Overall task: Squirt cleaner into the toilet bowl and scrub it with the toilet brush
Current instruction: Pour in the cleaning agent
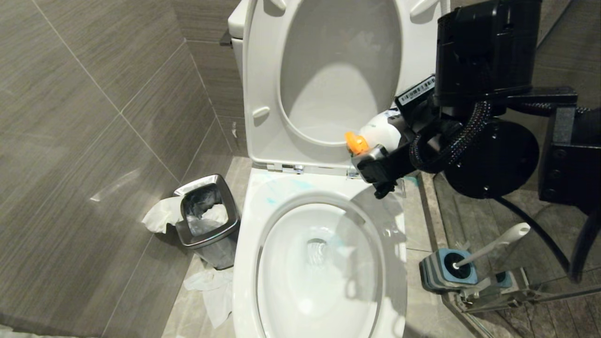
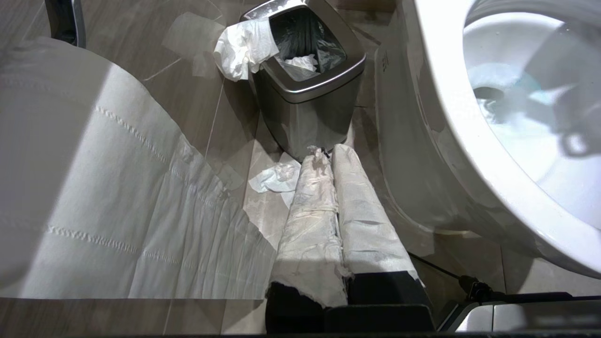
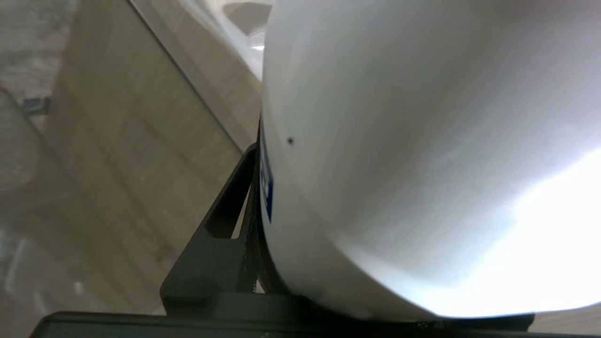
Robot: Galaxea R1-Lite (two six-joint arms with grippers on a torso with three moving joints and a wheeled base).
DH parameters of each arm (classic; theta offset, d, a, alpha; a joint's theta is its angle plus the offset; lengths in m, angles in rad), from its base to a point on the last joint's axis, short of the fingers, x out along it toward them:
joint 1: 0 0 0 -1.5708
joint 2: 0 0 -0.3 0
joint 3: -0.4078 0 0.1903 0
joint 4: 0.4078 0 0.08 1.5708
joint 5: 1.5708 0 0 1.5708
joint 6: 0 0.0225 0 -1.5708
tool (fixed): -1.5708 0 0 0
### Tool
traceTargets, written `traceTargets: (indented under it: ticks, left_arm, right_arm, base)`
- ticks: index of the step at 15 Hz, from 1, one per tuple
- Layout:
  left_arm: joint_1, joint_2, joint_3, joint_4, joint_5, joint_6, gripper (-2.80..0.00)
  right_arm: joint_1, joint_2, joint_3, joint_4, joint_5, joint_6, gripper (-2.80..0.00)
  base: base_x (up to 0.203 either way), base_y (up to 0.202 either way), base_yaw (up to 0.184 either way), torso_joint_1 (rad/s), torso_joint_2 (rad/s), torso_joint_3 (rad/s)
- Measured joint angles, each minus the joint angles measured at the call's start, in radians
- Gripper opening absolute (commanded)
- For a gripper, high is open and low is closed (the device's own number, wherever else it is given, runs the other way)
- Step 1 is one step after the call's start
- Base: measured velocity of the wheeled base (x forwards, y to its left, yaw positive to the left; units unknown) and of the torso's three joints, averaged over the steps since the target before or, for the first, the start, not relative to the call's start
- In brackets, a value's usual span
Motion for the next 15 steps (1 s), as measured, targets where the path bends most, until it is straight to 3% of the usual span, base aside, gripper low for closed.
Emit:
traceTargets:
  ticks: [5,10,15]
  left_arm:
    - [0.000,0.000,0.000,0.000,0.000,-0.002,-2.80]
    - [0.000,0.000,0.000,0.000,0.000,-0.001,-2.80]
    - [0.000,0.000,0.000,0.000,-0.001,0.001,-2.80]
  right_arm:
    - [0.017,0.033,-0.039,-0.011,0.001,-0.071,-2.80]
    - [0.026,0.049,-0.036,-0.142,0.000,-0.196,-2.80]
    - [0.029,0.052,-0.019,-0.172,0.008,-0.190,-2.80]
  base:
    - [0.000,0.000,0.000,0.000,0.00,0.000]
    - [0.000,0.000,0.000,0.000,0.00,0.000]
    - [0.000,0.000,0.000,0.000,0.00,0.000]
